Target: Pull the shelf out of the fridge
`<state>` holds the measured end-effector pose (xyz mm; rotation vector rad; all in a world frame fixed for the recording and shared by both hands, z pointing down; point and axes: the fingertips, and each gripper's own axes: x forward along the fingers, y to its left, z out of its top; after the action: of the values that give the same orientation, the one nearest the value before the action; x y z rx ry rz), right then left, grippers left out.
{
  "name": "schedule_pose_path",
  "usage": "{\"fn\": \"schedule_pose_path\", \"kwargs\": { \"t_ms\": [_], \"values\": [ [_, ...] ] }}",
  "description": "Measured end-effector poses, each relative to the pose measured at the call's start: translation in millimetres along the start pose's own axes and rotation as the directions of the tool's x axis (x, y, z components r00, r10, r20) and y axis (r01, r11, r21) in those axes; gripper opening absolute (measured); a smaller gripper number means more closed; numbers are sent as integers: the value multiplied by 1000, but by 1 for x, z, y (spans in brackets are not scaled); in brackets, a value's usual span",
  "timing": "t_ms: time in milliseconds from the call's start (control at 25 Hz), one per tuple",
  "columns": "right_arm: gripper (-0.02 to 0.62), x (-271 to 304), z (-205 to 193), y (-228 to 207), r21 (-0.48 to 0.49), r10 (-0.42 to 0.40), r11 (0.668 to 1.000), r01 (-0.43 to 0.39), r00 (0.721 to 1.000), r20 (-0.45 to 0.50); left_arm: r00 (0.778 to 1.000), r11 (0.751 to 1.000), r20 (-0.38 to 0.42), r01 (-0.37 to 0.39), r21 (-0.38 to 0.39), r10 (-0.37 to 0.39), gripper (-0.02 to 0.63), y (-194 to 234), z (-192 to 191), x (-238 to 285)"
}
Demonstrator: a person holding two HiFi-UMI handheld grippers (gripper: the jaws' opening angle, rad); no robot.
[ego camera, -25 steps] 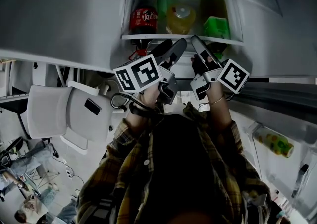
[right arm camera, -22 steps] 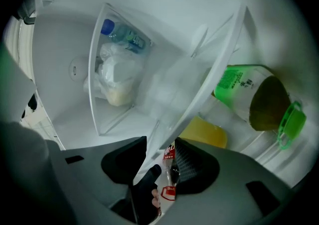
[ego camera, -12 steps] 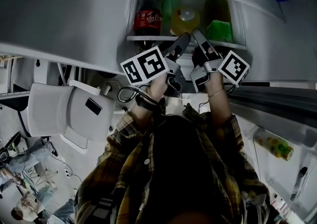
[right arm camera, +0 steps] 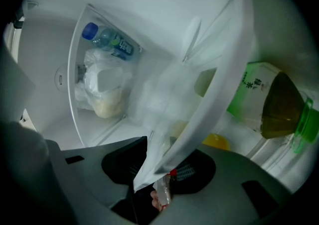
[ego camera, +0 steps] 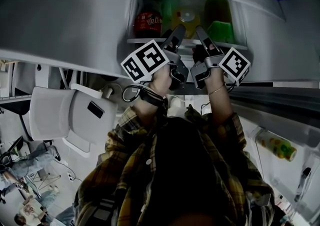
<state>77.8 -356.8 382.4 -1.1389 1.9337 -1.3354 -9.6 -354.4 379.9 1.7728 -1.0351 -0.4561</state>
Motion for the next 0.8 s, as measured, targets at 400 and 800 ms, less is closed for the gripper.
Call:
{"fn": "schedule_pose_path", "kwargs": {
  "t_ms": [400,800],
  "values": [
    [72,6,6,-4,5,-60,998,60,998,20,997,997,28,-67,-37,68,92,14,9,4],
    [60,5,6,-4,46,-57,997,55,998,38,997,997,51,-54,-61,58,69,12,10,4]
  ]
}}
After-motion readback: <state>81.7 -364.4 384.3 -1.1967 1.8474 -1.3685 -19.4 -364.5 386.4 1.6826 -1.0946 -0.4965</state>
